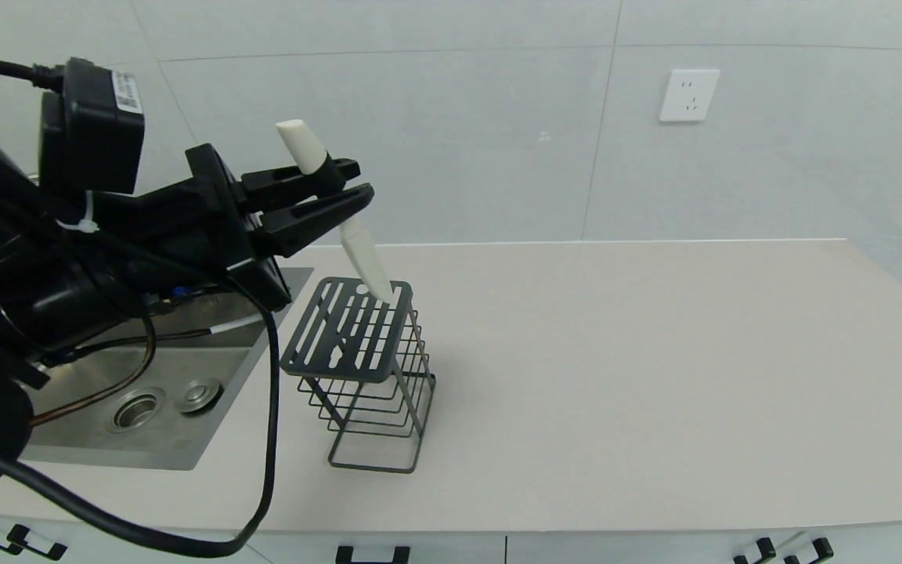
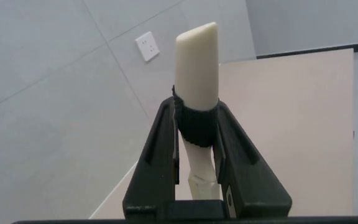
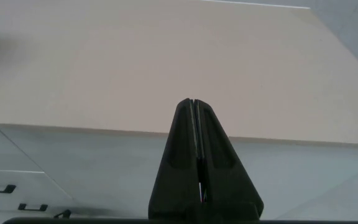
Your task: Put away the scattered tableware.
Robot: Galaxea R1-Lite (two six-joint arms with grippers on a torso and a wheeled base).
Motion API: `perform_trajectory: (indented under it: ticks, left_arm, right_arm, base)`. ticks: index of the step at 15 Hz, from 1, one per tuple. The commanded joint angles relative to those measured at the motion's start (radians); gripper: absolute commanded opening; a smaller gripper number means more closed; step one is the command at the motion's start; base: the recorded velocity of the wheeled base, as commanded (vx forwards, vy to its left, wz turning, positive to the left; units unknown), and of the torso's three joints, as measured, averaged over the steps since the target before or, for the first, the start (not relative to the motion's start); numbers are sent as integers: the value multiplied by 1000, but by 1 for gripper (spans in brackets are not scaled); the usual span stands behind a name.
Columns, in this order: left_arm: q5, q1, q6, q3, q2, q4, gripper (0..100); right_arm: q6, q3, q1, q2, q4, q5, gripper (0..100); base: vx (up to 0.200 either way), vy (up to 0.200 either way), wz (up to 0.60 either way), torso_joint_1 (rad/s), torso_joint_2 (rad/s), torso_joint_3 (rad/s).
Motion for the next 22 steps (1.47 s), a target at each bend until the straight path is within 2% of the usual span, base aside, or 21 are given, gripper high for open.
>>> perform_trajectory:
  ticks: [1, 2, 4, 10, 22]
  left_arm:
    - [0, 0, 0, -1, 38, -7, 0]
    - [0, 0, 0, -6, 60, -29, 0]
    - [0, 0, 0, -21, 98, -63, 0]
    - [0, 37, 2, -47, 133, -64, 0]
    - [2, 43, 3, -41, 133, -63, 0]
  right_arm:
    - [26, 0, 0, 1, 3, -3, 0]
    - [83, 0, 0, 1, 6, -4, 0]
    - [75, 0, 0, 1, 6, -4, 0]
    - [77, 0, 0, 1, 6, -4, 0]
    - [77, 0, 0, 1, 6, -4, 0]
  base:
    - [0, 0, 0, 0, 0, 0]
    - [0, 0, 0, 0, 0, 0]
    - [0, 0, 0, 0, 0, 0]
    - [0, 0, 0, 0, 0, 0]
    - [0, 0, 0, 0, 0, 0]
